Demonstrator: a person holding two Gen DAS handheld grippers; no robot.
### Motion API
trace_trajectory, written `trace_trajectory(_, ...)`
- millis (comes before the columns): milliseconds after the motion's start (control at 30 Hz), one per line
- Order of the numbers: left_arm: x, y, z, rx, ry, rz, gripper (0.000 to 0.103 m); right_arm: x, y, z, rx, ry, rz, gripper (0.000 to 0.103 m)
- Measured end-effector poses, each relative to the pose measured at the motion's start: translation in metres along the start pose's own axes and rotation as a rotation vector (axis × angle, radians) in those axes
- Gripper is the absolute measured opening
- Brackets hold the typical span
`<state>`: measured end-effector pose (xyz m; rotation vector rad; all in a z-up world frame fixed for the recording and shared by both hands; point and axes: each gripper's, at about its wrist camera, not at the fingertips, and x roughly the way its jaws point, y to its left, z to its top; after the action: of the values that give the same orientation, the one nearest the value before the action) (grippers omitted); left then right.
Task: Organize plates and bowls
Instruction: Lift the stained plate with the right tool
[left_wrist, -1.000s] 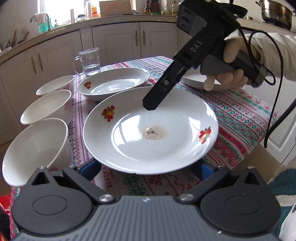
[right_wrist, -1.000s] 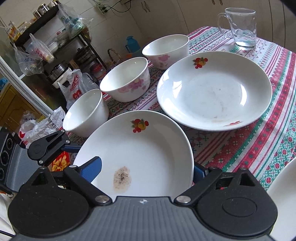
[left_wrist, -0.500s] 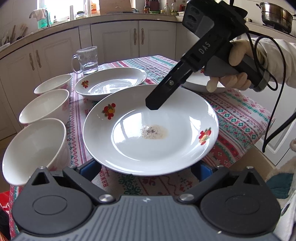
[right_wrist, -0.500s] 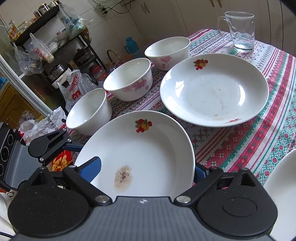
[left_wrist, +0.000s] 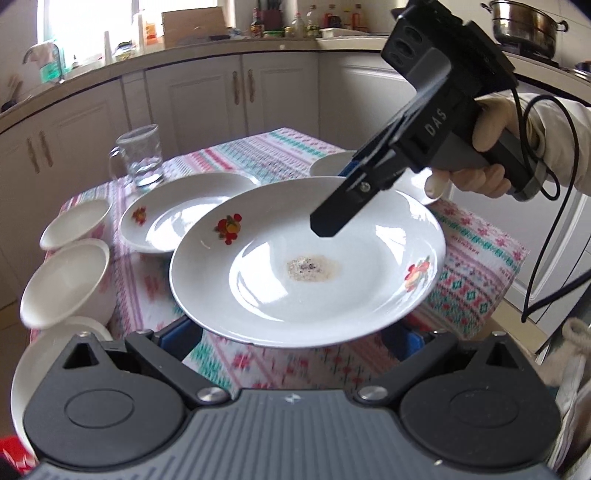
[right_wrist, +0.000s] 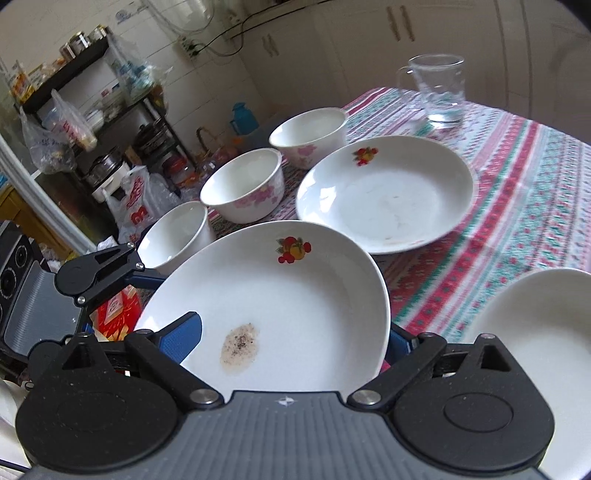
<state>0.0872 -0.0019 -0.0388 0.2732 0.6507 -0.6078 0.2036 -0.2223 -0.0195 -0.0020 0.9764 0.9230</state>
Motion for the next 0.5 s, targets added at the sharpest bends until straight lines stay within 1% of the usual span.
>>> trace_trajectory(500,0.044,-0.030,0.052,0.140,-0.027,-0.085,0.102,-0.066,-0.044,-0.026,0.087,-0.100,-0.119,0.100)
